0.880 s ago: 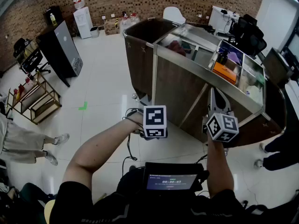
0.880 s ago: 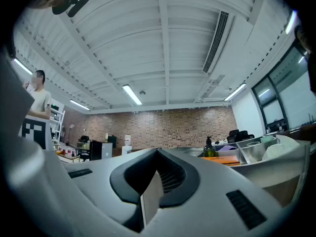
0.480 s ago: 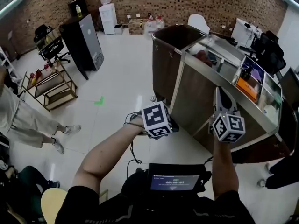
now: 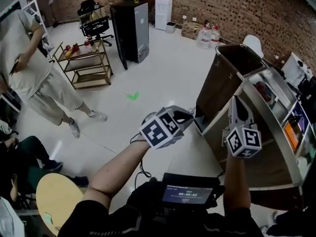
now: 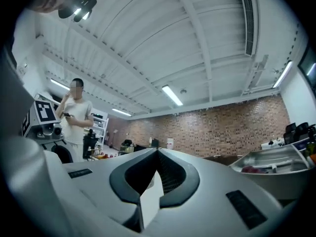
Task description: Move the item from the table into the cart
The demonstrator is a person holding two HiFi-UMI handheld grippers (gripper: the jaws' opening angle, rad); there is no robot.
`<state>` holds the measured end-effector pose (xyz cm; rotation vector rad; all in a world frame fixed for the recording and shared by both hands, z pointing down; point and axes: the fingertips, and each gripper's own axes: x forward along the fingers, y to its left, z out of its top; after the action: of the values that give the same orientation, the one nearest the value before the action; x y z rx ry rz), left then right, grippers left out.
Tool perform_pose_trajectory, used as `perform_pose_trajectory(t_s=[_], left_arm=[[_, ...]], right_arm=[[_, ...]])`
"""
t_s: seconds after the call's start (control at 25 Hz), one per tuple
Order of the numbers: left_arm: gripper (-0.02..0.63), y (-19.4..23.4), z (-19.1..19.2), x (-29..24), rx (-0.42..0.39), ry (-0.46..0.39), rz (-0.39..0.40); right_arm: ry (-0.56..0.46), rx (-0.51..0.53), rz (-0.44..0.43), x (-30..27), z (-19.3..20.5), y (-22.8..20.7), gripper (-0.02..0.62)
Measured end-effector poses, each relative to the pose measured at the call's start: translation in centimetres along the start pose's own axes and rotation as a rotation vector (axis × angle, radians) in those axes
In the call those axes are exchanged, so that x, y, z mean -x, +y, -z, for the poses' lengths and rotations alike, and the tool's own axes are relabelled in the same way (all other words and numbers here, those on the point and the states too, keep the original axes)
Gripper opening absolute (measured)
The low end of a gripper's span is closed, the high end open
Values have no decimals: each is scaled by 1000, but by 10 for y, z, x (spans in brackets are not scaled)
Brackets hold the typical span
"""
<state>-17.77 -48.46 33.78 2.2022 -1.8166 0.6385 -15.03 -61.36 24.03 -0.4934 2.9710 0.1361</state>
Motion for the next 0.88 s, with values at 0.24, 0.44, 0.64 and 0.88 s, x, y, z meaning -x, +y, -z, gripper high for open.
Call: perform_pose_trajectory(t_s=[0.24,0.44,0.64,0.88], left_arm=[[5,71,21,90,169,-155,-382],[6,94,42,170,283,-239,-741],[6,81,79,282,347,-295,-1119],[6,-15,173,485,423,-268,-1537]], right_arm=[[-1,-51,-228,-72,5,85,0],[-15,-69,-469,-120,13,155,0],[-22,-117,-713,-133,11,265,0],[-19,-143,-1021,-62,2,479,0]])
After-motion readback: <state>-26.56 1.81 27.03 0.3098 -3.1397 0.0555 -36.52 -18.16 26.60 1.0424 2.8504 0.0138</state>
